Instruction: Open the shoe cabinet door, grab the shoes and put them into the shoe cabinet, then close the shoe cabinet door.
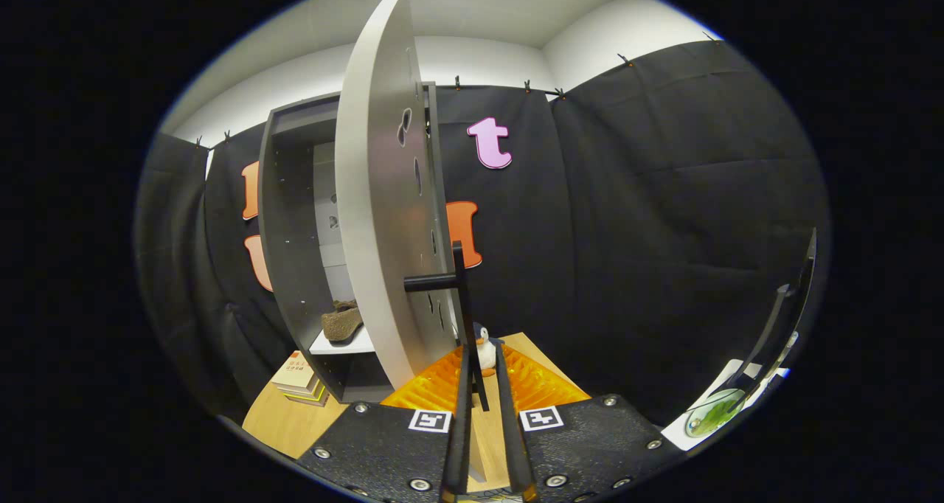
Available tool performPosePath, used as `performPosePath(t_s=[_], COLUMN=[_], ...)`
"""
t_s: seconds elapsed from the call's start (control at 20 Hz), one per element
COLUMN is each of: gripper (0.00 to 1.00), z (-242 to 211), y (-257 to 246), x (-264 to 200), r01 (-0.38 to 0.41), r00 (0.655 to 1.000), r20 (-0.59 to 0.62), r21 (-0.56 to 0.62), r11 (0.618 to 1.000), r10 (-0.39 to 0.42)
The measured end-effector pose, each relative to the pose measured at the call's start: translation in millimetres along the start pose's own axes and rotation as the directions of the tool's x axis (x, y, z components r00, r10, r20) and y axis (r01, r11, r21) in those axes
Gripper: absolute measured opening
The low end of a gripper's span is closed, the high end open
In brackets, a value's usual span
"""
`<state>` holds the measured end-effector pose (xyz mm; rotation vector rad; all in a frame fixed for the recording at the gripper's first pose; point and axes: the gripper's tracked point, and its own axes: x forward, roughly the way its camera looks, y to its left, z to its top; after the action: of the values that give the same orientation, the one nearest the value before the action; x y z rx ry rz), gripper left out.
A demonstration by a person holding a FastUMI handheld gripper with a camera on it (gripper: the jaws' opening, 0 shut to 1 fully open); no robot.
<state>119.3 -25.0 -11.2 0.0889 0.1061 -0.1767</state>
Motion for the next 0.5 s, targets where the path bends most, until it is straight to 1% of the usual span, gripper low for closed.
performPosePath(t_s=[0.25, 0.5], gripper=[0.2, 0.2], z=[2.4, 2.3], y=[-6.4, -15.5], x=[-0.3, -4.6], r01=[0.016, 0.054], r00=[1.0, 0.998], r20=[0.013, 0.015], r21=[-0.021, -0.032], r11=[1.0, 0.998], r10=[-0.016, -0.054])
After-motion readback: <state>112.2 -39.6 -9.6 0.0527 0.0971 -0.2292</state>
